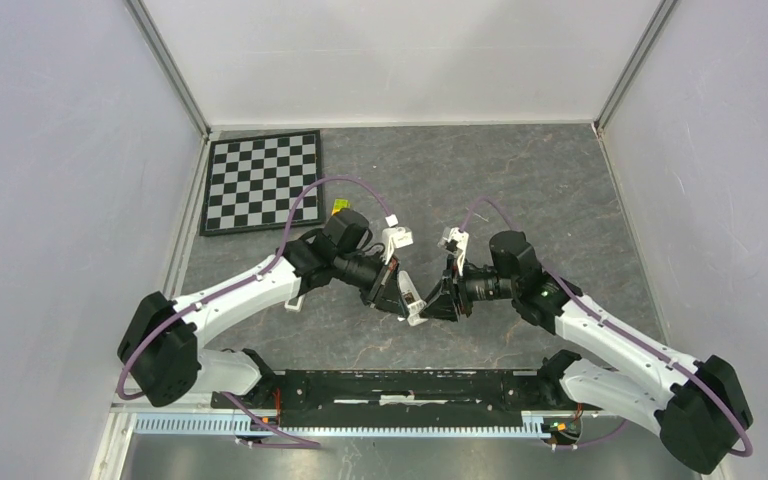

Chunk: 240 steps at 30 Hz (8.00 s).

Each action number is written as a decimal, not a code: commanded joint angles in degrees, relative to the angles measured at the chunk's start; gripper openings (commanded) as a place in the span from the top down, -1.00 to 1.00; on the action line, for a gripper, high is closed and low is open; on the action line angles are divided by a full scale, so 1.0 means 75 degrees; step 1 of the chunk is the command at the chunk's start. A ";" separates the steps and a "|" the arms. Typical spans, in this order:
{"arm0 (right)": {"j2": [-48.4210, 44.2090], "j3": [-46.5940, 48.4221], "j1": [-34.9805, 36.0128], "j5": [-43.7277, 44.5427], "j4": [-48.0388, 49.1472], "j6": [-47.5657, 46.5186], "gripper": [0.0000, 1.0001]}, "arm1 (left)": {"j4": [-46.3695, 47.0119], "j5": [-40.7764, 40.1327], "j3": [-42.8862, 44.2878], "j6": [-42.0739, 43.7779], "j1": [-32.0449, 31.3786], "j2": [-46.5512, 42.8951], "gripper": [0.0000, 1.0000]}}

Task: Load the batteries into the remote control
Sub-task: Pick up the battery cover at the center of the board, then load the battery cover into the remote control.

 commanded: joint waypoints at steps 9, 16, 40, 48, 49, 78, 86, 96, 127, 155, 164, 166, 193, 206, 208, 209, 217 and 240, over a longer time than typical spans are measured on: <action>0.0436 -0.0078 0.0006 -0.0493 0.1316 0.0462 0.36 | -0.0161 0.0519 0.0253 0.0589 -0.0027 -0.0328 0.96; 0.0436 -0.0253 0.0008 -0.0893 0.1808 0.0797 0.97 | -0.0208 0.0280 0.0283 0.0526 -0.0027 -0.0438 0.95; 0.1683 -0.0319 0.0617 0.3168 0.0262 0.0882 1.00 | 0.0275 -0.6257 -0.1049 -0.2810 0.0822 -0.1332 -0.99; 0.2474 0.0004 0.1120 0.4067 0.0123 0.1020 1.00 | 0.0877 -0.5790 -0.1258 -0.3230 0.0851 -0.0344 -0.97; 0.2515 0.0050 0.1181 0.4217 0.0059 0.1022 1.00 | 0.0923 -0.5784 -0.1255 -0.3235 0.0851 -0.0267 -0.97; 0.2098 -0.0133 0.0207 0.2490 0.1305 0.2630 1.00 | 0.1697 -0.5642 -0.1869 -0.3910 0.0852 0.0240 -0.81; 0.2786 -0.0146 -0.0089 0.2794 0.1693 0.4051 1.00 | 0.1974 -0.5621 -0.1822 -0.3936 0.0846 0.0537 -0.70; 0.2798 -0.0456 -0.0427 0.3132 0.1727 0.4638 1.00 | 0.2227 -0.5485 -0.1659 -0.3596 0.0852 0.0987 -0.55; 0.3063 -0.0887 -0.0757 0.2300 0.2718 0.5092 1.00 | 0.2391 -0.5127 -0.1456 -0.3438 0.0840 0.1593 -0.20; 0.3711 -0.0665 -0.0766 0.2456 0.2907 0.4935 1.00 | 0.2442 -0.4924 -0.1379 -0.3432 0.0840 0.1680 -0.15; 0.3825 -0.0552 -0.0761 0.2681 0.2639 0.4731 1.00 | 0.2439 -0.4797 -0.1318 -0.3395 0.0837 0.1790 -0.15; 0.3875 -0.0478 -0.0755 0.2659 0.2497 0.4623 1.00 | 0.2440 -0.4764 -0.1314 -0.3385 0.0840 0.1809 -0.15; 0.3343 0.0170 -0.0760 0.3202 0.0997 0.3748 0.23 | 0.2271 -0.4942 -0.1187 -0.3330 0.0840 0.1872 -0.18; 0.2843 0.0095 -0.0754 0.3223 0.1175 0.3473 0.37 | 0.2028 -0.5194 -0.1167 -0.3312 0.0837 0.1643 -0.19; 0.2736 0.0074 -0.0743 0.3128 0.1342 0.3378 0.47 | 0.1986 -0.5293 -0.1195 -0.3311 0.0837 0.1530 -0.20; 0.2697 0.0061 -0.0728 0.3023 0.1449 0.3341 0.51 | 0.1963 -0.5332 -0.1211 -0.3327 0.0840 0.1479 -0.21; 0.3121 0.0270 -0.0437 0.3025 0.1276 0.3124 0.59 | 0.1872 -0.5462 -0.1335 -0.3488 0.0839 0.1142 -0.26; 0.2633 0.0585 -0.0019 0.3173 0.1562 0.1191 0.24 | 0.1129 -0.6142 -0.1241 -0.3376 0.0863 0.0274 -0.39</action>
